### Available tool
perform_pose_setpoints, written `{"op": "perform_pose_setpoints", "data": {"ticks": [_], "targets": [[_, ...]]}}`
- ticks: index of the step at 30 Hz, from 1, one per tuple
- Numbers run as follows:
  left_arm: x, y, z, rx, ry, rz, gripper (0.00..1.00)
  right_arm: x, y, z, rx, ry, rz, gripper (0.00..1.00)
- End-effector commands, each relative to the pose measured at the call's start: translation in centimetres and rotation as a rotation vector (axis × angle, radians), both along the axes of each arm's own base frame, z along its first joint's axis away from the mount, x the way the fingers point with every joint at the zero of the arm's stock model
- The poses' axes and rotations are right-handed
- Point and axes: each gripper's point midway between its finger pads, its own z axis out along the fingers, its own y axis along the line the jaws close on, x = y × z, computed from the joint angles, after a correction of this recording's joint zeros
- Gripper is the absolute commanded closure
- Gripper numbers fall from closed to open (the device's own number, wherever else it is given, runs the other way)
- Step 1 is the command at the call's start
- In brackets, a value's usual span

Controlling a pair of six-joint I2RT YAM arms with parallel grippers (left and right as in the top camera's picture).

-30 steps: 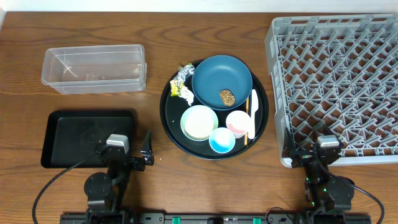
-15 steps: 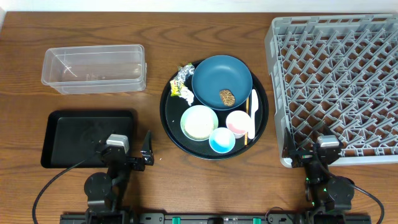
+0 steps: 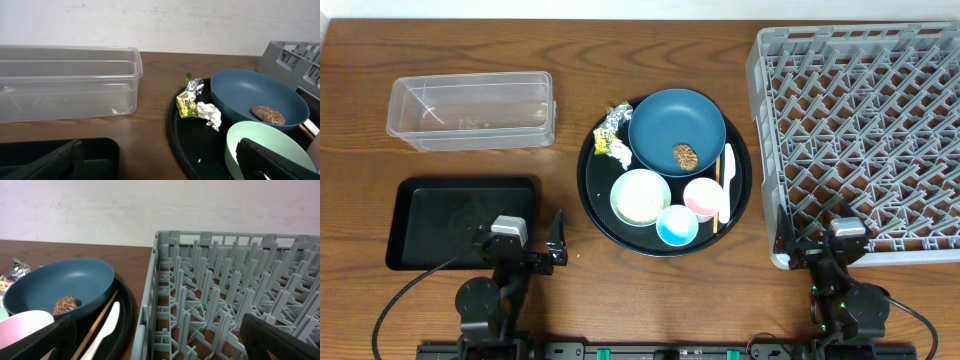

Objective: Sort waste into correct bins and load items into the dishwasher rack
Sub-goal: 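Raise the left arm from rest toward the black round tray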

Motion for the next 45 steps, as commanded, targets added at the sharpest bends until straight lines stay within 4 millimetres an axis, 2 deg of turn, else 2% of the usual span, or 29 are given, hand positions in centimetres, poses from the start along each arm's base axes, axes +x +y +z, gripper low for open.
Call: {"op": "perform_pose_setpoints", "data": {"ticks": [1,22,27,31,35,45], "targets": [[0.1,0.2,-1.4,0.014,0.032,0.009,0.02,0.0,0.0,-0.2,-0.011,0.005,-0.002,0.01],[0.0,0.0,-1.4,0.01,0.03,-0.002,0.02,0.0,0.0,-0.2,-0.011,0.005,-0.002,0.01],[-1.6,-4.9,-1.0,-0.238,0.093,-0.268,0.02,0.0,0.0,-0.2,-0.011,0.005,-0.002,0.01],[-5.4,-9.7,-0.4,-0.49,0.243,-0.574,0.02,0.0,0.0,-0.2,-0.011,0.005,-0.002,0.01],[-5.9,-10.2,-0.3,-0.546,0.283,-0.601,0.02,0.0,0.0,-0.2,-0.011,0.005,-0.002,0.01],[-5.6,-9.9,0.9,-0.583,0.276,-0.571,0.02,0.0,0.0,-0.2,-0.011,0.005,-0.002,0.01]]}}
